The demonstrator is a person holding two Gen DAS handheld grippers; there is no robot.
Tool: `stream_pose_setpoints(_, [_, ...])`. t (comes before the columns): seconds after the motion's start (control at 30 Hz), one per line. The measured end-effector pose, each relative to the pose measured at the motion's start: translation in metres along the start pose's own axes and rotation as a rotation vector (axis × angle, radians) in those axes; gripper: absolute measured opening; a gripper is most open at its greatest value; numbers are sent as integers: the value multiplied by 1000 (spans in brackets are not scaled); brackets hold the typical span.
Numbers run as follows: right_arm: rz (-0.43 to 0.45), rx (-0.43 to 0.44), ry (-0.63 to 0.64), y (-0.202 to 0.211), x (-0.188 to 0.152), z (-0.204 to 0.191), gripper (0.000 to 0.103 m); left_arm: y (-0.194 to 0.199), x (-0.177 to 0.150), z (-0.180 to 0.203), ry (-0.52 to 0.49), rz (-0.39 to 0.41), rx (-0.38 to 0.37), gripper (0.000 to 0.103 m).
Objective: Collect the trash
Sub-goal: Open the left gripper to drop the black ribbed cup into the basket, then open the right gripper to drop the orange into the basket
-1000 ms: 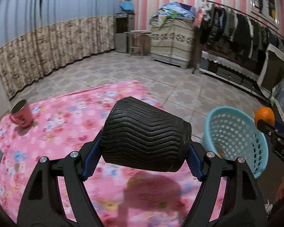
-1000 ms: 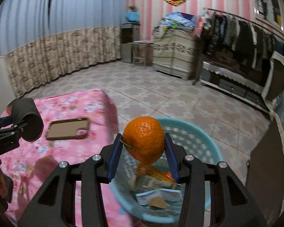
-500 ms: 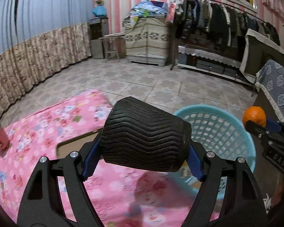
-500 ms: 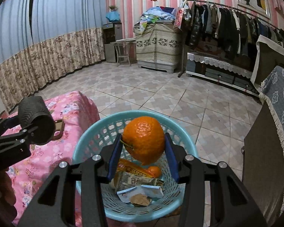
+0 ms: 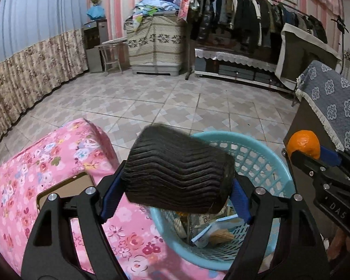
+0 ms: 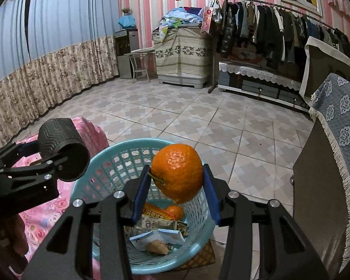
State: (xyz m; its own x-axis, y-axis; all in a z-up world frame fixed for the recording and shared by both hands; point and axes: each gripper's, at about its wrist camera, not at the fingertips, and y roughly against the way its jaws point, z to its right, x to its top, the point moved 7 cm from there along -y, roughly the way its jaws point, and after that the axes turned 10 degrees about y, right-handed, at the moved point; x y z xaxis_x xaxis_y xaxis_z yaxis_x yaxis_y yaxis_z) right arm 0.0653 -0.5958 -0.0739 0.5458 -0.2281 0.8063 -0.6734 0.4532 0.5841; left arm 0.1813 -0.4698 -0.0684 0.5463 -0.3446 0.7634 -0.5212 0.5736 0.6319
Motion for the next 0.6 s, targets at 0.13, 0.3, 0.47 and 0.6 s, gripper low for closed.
stream_pose_setpoints(0.13, [-4,-2,-16,-1,0,5,44,7,7,-3,17,19,7,92])
stream_pose_setpoints(0.3, [-16,0,-14,-4,-4,1,44,21,13,-25,37,53,60,94])
stream_pose_setpoints(0.47, [-28,16,-4,-11,-9,-10,44,50,11,-59,66,112,156,97])
stream_pose_setpoints(0.6, [-35,33,1,-16,-11,-23,44,76,4,-89,98,138,247,98])
